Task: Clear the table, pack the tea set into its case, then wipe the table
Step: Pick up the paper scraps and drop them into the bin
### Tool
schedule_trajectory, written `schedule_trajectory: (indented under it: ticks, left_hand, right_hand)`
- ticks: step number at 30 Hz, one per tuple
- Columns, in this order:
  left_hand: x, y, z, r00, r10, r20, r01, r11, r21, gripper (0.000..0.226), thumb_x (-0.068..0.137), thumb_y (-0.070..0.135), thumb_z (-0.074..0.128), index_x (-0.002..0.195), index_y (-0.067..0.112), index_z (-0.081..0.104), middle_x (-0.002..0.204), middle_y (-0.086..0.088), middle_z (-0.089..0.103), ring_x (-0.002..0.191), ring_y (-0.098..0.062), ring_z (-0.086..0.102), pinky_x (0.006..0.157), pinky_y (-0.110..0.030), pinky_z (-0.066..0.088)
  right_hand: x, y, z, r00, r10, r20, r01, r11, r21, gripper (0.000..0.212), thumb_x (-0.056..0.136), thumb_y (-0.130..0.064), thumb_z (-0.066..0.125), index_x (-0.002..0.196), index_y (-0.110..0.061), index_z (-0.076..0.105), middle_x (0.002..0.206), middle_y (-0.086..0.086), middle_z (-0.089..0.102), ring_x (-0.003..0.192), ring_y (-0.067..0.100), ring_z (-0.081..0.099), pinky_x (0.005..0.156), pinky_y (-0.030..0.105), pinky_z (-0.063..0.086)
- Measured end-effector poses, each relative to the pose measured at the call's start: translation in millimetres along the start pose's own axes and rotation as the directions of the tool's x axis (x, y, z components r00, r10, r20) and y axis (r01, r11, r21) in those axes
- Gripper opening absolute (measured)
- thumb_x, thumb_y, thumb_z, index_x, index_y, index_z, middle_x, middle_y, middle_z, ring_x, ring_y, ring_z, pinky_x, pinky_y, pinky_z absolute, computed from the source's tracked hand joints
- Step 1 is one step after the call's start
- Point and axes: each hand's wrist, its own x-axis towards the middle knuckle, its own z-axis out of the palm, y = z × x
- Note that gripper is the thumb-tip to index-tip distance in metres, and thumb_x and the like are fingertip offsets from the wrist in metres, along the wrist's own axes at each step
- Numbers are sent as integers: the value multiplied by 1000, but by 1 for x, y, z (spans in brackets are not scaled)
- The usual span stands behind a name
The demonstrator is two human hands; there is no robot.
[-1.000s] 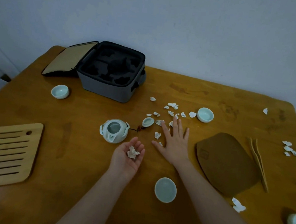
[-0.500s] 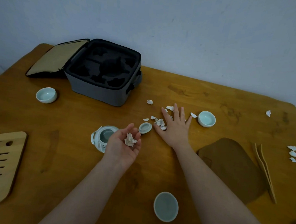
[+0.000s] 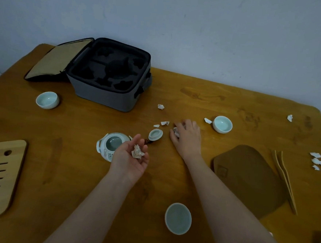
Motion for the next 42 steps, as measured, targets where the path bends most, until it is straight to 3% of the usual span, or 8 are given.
schedule_trajectory:
  ticks: [6, 10, 13, 17, 21, 27, 33, 42]
  left_hand:
    - [-4, -9, 3, 999, -35, 12, 35, 999, 7, 24, 96, 19, 48, 109, 16, 69, 82, 0, 67, 72, -12, 60, 60, -25, 47]
    - [-10, -16, 1, 999, -43, -5, 43, 999, 19, 24, 95, 17, 49, 109, 16, 68, 83, 0, 67, 73, -12, 60, 63, -24, 46]
    - [-12, -23, 2, 998, -59, -26, 59, 998, 16, 23, 94, 16, 50, 109, 14, 67, 86, -1, 66, 75, -12, 59, 64, -25, 47]
    - [-15, -34, 5, 997, -70, -31, 70, 997, 10, 22, 95, 16, 48, 108, 13, 67, 88, -3, 64, 77, -13, 58, 66, -25, 47]
    - [-21, -48, 8, 996, -81, -28, 81, 996, -34, 22, 97, 14, 45, 105, 9, 65, 97, -8, 65, 86, -18, 63, 72, -29, 52]
    - [-31, -74, 15, 991, -124, 53, 129, 984, -121, 22, 98, 15, 42, 101, 6, 62, 110, -15, 68, 98, -27, 67, 82, -34, 54]
    - [-44, -99, 23, 971, -193, 140, 211, 970, -124, 28, 93, 13, 42, 107, 9, 65, 101, -11, 67, 95, -22, 64, 99, -34, 47]
    - [-84, -118, 24, 959, -191, 207, 197, 980, -5, 37, 98, 18, 39, 125, 7, 62, 105, -17, 69, 91, -28, 68, 71, -37, 53]
  right_hand:
    - [-12, -3, -8, 994, 99, 39, -97, 994, -56, 29, 102, -41, 42, 108, -18, 59, 105, 2, 57, 93, 16, 53, 67, 27, 45]
    - [-17, -5, -16, 986, 29, 162, -8, 992, -129, 31, 105, -35, 33, 103, -14, 57, 93, 2, 61, 78, 18, 57, 59, 29, 34]
    - [-20, -2, -19, 976, 20, 216, 9, 991, -135, 26, 105, -24, 36, 98, -11, 57, 80, 1, 55, 69, 19, 54, 58, 29, 35]
    - [-31, 1, -23, 971, 175, 160, -196, 973, 124, 26, 98, -16, 45, 74, -13, 53, 61, -1, 45, 57, 16, 46, 54, 29, 35]
    - [-44, -7, -44, 954, 293, 54, -281, 825, 491, 37, 96, -15, 50, 59, -15, 44, 52, -4, 37, 51, 10, 33, 50, 28, 24]
    - [-66, -32, -99, 904, 421, 74, -266, 418, 869, 40, 93, -9, 53, 57, -15, 37, 52, -2, 31, 48, 5, 26, 46, 18, 21]
    - [-103, -53, -131, 833, 525, 173, -264, 104, 959, 36, 92, -12, 56, 60, -12, 39, 49, -5, 33, 44, 5, 36, 43, 18, 32]
    - [-149, -56, -154, 758, 619, 206, -207, -71, 976, 38, 94, -17, 57, 57, -13, 54, 52, -4, 54, 53, 9, 51, 49, 22, 42]
